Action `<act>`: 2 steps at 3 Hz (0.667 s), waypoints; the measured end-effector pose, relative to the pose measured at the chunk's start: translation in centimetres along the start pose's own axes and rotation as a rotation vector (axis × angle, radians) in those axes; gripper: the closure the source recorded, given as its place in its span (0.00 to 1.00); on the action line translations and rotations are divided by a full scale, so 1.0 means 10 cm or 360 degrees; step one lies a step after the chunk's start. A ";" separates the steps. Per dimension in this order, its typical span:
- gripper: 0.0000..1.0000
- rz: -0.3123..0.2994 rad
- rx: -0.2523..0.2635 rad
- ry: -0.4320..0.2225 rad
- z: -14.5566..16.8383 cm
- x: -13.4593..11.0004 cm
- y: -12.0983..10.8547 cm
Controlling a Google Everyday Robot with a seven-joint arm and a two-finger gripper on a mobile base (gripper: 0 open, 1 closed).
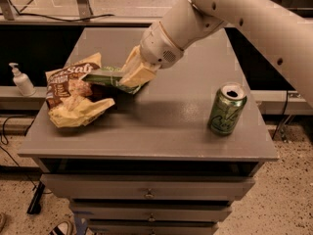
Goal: Move green jalapeno chip bag near brown chip bag
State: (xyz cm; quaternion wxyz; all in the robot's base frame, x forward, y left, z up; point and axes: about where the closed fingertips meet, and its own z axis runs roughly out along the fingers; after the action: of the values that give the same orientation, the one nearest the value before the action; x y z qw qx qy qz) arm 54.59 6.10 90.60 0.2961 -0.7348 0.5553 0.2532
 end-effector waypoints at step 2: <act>0.36 -0.0011 -0.0063 -0.0043 0.05 -0.16 0.14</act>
Offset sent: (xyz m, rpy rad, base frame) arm -0.0230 0.0119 0.0091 0.0218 0.0384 0.0432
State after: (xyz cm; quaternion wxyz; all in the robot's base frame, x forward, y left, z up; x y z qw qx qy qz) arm 52.83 7.20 91.20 0.2897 -0.7390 0.5436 0.2730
